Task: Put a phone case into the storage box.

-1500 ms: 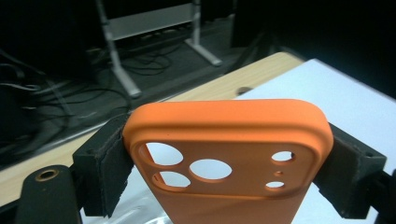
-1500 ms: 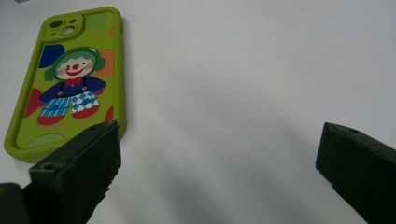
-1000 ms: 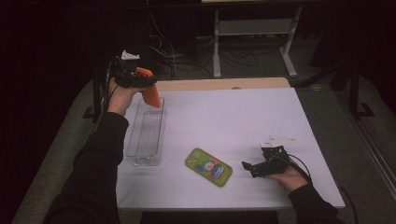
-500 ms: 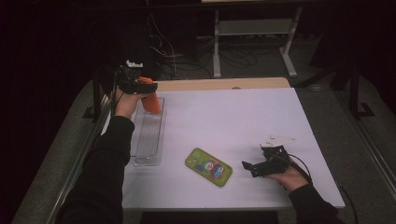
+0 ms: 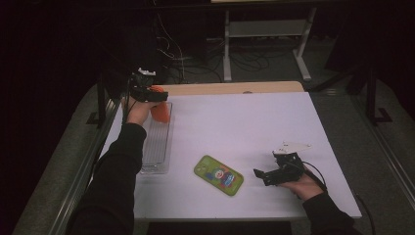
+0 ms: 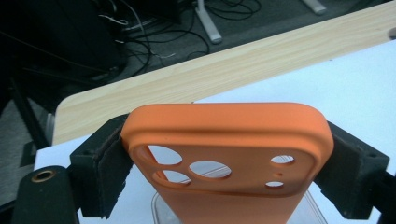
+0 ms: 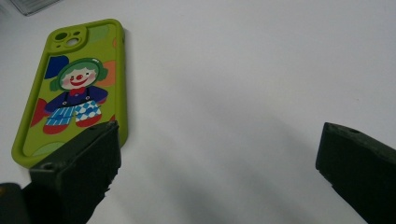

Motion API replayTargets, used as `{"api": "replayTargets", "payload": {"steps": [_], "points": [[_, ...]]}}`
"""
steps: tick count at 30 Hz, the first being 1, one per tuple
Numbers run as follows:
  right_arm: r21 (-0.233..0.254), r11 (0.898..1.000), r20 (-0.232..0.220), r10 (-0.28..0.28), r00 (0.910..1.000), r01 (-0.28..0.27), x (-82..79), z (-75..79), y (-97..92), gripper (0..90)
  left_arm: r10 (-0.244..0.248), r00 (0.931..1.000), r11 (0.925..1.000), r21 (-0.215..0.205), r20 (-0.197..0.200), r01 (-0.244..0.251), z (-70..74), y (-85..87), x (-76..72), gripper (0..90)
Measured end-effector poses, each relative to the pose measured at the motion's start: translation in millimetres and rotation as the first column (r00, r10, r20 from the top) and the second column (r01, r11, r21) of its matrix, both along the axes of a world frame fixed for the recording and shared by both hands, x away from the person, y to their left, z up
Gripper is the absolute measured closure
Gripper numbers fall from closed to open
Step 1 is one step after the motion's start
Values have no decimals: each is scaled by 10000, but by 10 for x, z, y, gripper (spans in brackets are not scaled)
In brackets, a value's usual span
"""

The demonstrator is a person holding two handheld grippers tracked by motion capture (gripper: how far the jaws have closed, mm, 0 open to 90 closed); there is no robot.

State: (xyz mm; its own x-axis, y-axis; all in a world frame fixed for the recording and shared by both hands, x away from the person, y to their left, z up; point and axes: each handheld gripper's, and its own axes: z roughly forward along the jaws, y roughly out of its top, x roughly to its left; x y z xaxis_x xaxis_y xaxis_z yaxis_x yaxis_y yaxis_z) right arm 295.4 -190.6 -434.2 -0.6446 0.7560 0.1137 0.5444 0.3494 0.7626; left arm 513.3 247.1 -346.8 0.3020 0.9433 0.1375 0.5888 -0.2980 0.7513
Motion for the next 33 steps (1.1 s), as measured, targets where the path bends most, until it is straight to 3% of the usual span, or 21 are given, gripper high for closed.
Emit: {"api": "replayTargets", "payload": {"steps": [12, 21, 33], "points": [[5, 10000, -23, 25, 10000, -25, 6, -1, 5, 0, 430, 9989, 9990, 110, 178, -432, -82, -50, 68, 126], [-48, 10000, -67, 82, 9999, -82, 7, -5, 10, 0, 624, 9973, 9972, -437, 395, -606, -93, -35, 98, 111], [18, 9999, -79, 131, 9999, -131, 5, -10, 28, 0, 711, 9963, 9960, -583, 481, -683, -61, 14, 85, 51]]}}
